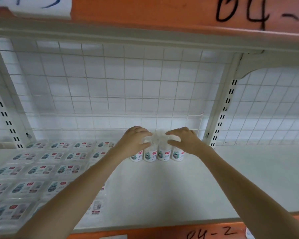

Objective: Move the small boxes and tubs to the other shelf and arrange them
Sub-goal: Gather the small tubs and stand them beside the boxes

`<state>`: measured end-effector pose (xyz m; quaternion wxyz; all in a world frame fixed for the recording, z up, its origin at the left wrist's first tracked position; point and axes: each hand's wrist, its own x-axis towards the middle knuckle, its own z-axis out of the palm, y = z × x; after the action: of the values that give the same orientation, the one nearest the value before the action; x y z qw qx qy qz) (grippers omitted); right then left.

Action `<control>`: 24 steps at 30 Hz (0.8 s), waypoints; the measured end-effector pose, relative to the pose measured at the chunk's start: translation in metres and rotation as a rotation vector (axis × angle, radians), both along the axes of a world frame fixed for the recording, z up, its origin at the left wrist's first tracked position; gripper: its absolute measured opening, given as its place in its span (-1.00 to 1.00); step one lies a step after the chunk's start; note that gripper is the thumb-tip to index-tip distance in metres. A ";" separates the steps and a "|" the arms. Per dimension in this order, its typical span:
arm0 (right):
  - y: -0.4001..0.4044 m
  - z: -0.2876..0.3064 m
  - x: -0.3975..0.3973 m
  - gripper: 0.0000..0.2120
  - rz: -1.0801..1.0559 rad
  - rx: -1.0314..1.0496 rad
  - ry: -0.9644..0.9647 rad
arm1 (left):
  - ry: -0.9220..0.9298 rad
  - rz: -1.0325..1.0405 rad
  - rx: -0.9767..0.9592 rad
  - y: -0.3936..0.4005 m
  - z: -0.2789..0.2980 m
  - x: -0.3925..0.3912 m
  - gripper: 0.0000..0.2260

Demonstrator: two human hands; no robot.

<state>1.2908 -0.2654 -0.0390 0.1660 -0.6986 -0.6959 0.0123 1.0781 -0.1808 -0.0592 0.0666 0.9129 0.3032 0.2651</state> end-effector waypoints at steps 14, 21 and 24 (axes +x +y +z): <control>-0.002 -0.025 -0.010 -0.66 0.024 0.042 -0.078 | 0.098 0.022 0.004 -0.005 -0.015 0.016 -0.71; -0.004 -0.013 0.005 -0.61 0.051 0.095 0.070 | 0.059 0.000 -0.080 -0.006 -0.008 0.017 -0.70; -0.010 -0.001 0.027 -0.71 -0.006 0.186 0.257 | 0.012 -0.030 -0.081 -0.010 -0.002 0.026 -0.71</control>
<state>1.3175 -0.2749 -0.0404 0.3179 -0.6749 -0.6649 0.0366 1.1042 -0.1907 -0.0616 0.1055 0.9154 0.3003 0.2464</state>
